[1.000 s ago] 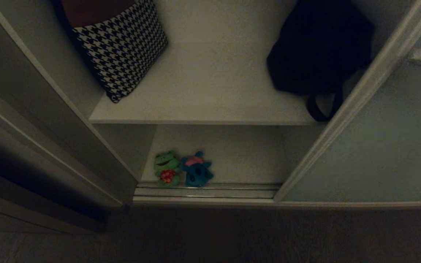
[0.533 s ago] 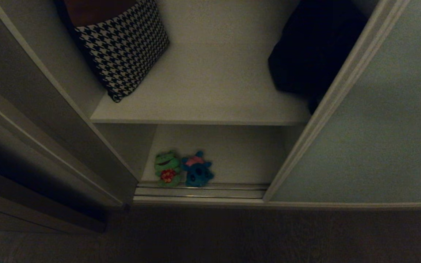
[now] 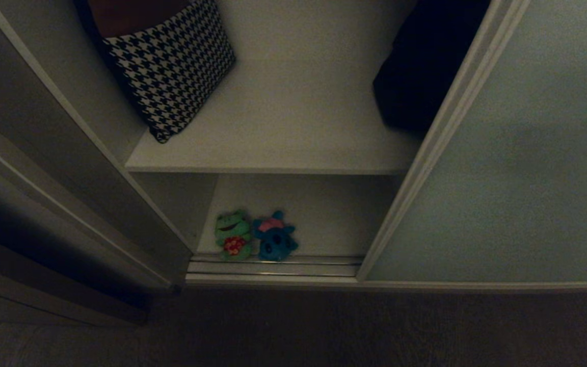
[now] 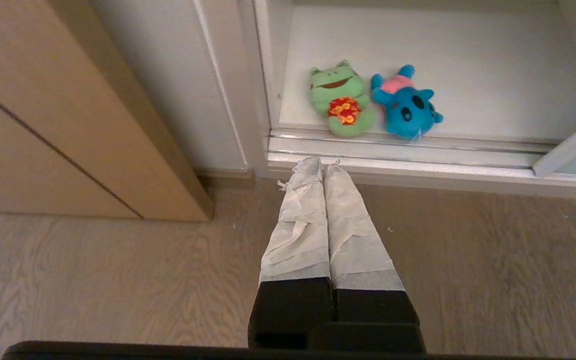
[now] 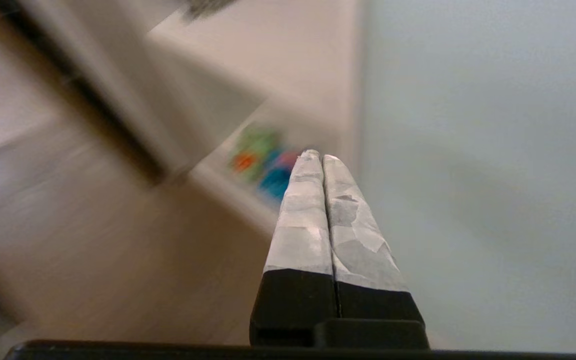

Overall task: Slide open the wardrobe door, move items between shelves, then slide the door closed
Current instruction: Close the door

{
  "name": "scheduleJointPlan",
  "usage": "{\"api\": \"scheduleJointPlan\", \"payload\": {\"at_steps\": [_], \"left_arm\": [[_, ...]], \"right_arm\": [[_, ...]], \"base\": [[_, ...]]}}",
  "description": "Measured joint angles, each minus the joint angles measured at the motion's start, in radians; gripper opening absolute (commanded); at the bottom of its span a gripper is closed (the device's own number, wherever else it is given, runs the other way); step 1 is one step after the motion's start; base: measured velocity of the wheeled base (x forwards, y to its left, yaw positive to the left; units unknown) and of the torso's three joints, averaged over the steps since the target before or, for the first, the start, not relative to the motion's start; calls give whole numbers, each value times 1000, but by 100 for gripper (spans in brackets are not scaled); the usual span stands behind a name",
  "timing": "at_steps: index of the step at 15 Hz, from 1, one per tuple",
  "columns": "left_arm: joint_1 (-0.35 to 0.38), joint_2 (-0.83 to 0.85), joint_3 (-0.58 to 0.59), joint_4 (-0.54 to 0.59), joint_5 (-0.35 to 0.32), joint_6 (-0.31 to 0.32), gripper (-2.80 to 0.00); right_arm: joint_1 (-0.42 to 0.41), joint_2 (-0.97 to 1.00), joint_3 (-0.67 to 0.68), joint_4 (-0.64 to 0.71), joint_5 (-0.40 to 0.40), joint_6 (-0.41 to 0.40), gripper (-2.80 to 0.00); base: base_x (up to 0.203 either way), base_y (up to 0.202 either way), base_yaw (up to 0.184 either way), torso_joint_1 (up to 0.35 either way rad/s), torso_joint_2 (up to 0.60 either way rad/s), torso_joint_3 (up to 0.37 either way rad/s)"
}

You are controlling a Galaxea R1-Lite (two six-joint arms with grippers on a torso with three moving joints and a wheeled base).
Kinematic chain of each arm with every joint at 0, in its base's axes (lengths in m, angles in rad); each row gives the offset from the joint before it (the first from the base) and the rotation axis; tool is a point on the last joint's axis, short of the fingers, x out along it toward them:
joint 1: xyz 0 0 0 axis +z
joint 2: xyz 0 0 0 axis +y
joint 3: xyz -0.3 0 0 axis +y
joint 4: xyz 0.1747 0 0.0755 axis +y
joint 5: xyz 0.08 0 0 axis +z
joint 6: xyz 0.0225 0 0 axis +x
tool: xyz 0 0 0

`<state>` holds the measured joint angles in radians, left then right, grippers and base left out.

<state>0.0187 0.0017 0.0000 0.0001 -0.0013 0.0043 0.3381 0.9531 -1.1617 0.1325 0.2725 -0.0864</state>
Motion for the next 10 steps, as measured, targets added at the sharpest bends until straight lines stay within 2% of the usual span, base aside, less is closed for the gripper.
{"api": "scheduleJointPlan", "payload": {"at_steps": [5,10], "left_arm": [[0,0,0,0,0,0,-280],[0,0,0,0,0,1,-280]], "right_arm": [[-11,105,-4,-263,-77,-26,-280],[48,199,-25,-306,-157,-57,-280]], "base": [[0,0,0,0,0,0],[0,0,0,0,0,0]]}}
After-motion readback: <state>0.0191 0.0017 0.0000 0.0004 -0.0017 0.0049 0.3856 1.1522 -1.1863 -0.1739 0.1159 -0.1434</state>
